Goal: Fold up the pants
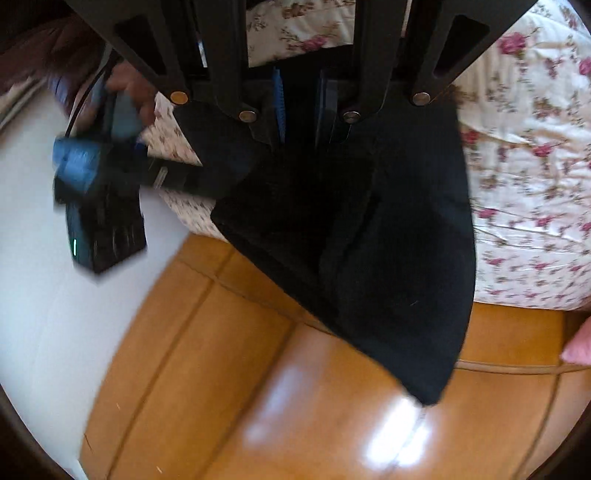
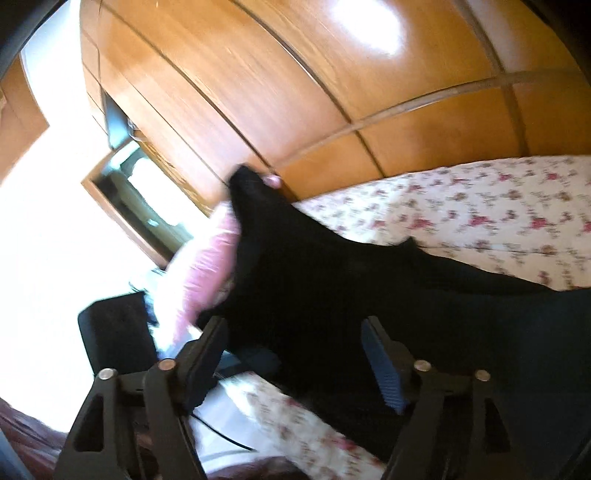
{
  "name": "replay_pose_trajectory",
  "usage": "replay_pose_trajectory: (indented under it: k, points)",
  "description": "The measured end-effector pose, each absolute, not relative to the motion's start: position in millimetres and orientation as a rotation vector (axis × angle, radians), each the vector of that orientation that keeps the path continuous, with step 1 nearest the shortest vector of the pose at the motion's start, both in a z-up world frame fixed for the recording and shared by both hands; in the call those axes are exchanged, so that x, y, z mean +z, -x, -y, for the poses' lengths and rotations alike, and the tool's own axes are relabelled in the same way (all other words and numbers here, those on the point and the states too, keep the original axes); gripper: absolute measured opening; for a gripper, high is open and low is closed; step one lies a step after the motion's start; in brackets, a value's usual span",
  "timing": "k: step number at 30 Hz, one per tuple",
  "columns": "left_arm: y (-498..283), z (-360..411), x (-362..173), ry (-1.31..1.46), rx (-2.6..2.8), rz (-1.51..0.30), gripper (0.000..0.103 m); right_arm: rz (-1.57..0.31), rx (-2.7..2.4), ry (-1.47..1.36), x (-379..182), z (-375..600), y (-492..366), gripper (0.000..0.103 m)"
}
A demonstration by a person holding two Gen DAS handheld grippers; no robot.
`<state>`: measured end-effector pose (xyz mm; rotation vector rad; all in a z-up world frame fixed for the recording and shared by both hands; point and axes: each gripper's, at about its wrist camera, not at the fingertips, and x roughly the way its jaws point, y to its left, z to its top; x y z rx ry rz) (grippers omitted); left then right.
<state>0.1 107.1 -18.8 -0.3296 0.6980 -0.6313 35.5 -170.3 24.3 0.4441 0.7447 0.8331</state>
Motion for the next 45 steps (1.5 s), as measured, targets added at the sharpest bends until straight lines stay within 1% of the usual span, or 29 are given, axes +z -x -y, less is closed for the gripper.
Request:
replay_pose_trajectory:
  k: [1,5,6,7,8,9,10,12,14,16,18,20,24,29,34,38,39,42,45]
  points:
    - [-0.8,-100.8,-20.9,0.324,-0.655,-0.706,0.012,-0.754,0.846,-0.469,24.3,170.9,-41.1,0.084]
    - [3.8,-81.0,-24.9,0.296,-0.718,-0.730,0.012,-0.798,0.820,-0.496,14.5,167.2,-58.3,0.084]
    - [3.7,-77.0,-26.6,0.289,-0.726,-0.739,0.012,-0.817,0.800,-0.484,10.7,164.7,-60.5,0.078]
    - [3.6,-73.4,-28.5,0.284,-0.734,-0.749,0.012,-0.842,0.754,-0.459,5.1,161.6,-65.0,0.060]
    - [4.1,-69.4,-30.4,0.277,-0.741,-0.758,0.012,-0.853,0.738,-0.450,1.2,160.9,-67.6,0.049]
    - [3.0,-67.5,-30.9,0.269,-0.740,-0.760,0.012,-0.869,0.727,-0.450,-3.7,160.8,-70.6,0.033]
    - [3.4,-65.5,-30.8,0.251,-0.735,-0.763,0.012,-0.880,0.713,-0.456,-7.2,163.1,-72.5,0.028]
    - [1.7,-69.7,-28.6,0.252,-0.737,-0.768,0.013,-0.884,0.704,-0.466,-10.1,168.8,-74.2,0.024]
    - [2.9,-76.6,-19.6,0.309,-0.786,-0.775,0.014,-0.864,0.718,-0.463,-4.3,171.8,-71.7,0.023]
    - [8.1,-98.6,-11.2,0.399,-0.848,-0.753,0.019,-0.837,0.726,-0.452,7.3,175.1,-66.1,0.022]
    - [9.5,-128.5,-1.9,0.542,-0.856,-0.692,0.021,-0.806,0.742,-0.457,21.2,179.6,-64.5,0.022]
    - [2.0,-163.6,-5.2,0.654,-0.746,-0.674,0.022,-0.778,0.763,-0.461,33.4,184.9,-62.8,0.022]
    - [-9.6,-199.1,-24.2,0.676,-0.496,-0.716,0.022,-0.722,0.796,-0.439,61.3,195.3,-53.5,0.021]
    - [-21.5,-178.2,-40.9,0.624,-0.455,-0.776,0.022,-0.708,0.772,-0.422,65.9,229.1,-37.8,0.021]
    - [-21.5,-123.9,-42.6,0.502,-0.575,-0.841,0.022,-0.756,0.676,-0.446,38.8,276.5,-30.4,0.021]
    - [-21.9,-79.8,-56.7,0.401,-0.657,-0.927,0.022,-0.844,0.576,-0.505,-9.2,313.9,-36.0,0.021]
    - [-20.5,-74.5,-57.9,0.383,-0.659,-0.931,0.022,-0.866,0.555,-0.519,-19.9,320.3,-37.9,0.022]
    - [-17.0,-64.5,-57.1,0.341,-0.656,-0.926,0.022,-0.924,0.515,-0.593,-56.1,336.2,-44.0,0.033]
    - [-14.9,-61.9,-56.1,0.297,-0.629,-0.929,0.022,-0.919,0.495,-0.655,-64.4,344.9,-38.7,0.035]
